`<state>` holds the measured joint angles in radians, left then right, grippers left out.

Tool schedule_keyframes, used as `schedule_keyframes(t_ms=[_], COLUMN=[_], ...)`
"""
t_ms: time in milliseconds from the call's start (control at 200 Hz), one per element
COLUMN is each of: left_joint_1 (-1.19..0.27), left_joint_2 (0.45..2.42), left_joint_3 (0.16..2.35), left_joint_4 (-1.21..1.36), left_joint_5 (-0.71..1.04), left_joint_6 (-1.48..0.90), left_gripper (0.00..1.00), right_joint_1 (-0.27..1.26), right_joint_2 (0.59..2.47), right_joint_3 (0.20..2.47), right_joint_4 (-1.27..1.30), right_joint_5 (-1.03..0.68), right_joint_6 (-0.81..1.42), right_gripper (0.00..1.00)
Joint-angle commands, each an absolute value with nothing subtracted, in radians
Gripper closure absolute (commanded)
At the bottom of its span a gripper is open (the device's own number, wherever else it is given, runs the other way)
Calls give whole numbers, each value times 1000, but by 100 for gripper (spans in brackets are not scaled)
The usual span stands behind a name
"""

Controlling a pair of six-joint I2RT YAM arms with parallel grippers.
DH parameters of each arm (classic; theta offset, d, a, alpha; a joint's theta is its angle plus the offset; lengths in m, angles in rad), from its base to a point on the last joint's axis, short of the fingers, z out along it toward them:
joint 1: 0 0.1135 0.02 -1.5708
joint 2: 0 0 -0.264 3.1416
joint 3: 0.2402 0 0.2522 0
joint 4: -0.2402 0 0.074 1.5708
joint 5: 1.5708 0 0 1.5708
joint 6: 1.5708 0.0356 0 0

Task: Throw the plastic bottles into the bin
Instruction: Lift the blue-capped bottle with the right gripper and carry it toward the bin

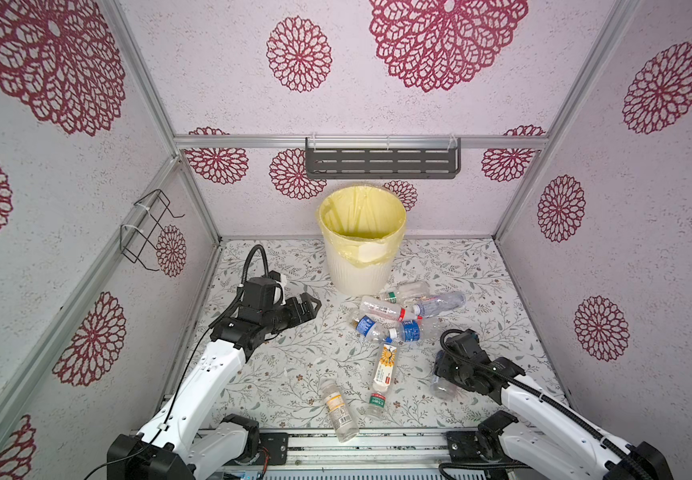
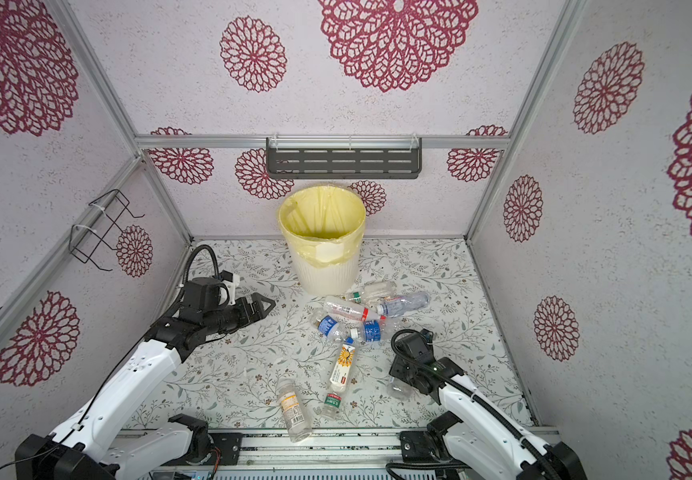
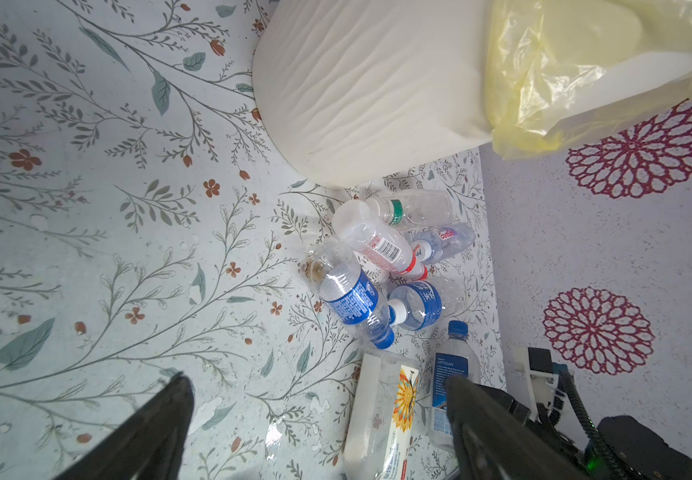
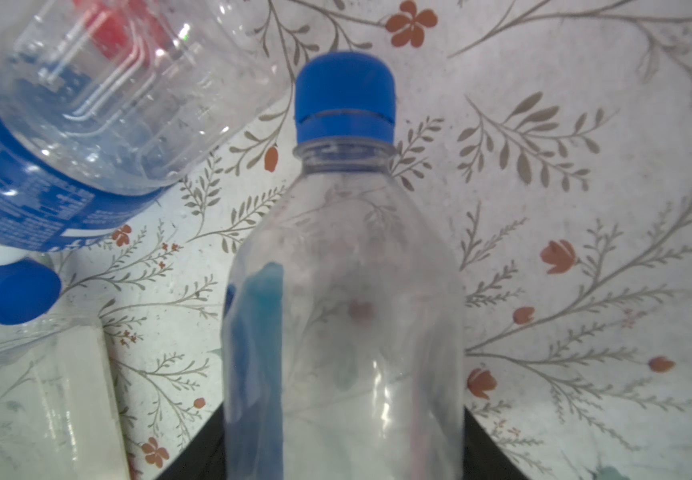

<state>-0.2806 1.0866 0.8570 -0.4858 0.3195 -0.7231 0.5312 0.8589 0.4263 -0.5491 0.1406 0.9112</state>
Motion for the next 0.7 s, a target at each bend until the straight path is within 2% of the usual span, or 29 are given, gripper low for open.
schedule_keyframes(t_ms=[0,356,696], left_joint_1=[-277,-277,-277], left_joint_2=[1066,1021,1046], left_joint_3=[850,824,817], left_joint_4=[-474,-498,-546], left_joint_5=[307,288,279], left_joint_6=[-736,-760,-807], left_gripper=[3,3,3], right_joint_1=[536,537,536], right_joint_2=[809,649,777], right_joint_3=[422,424,582], right_joint_4=[-552,-546,-571], right_joint_5=[139,107,119], right_joint_6=[935,922,859], right_gripper=[43,45,47])
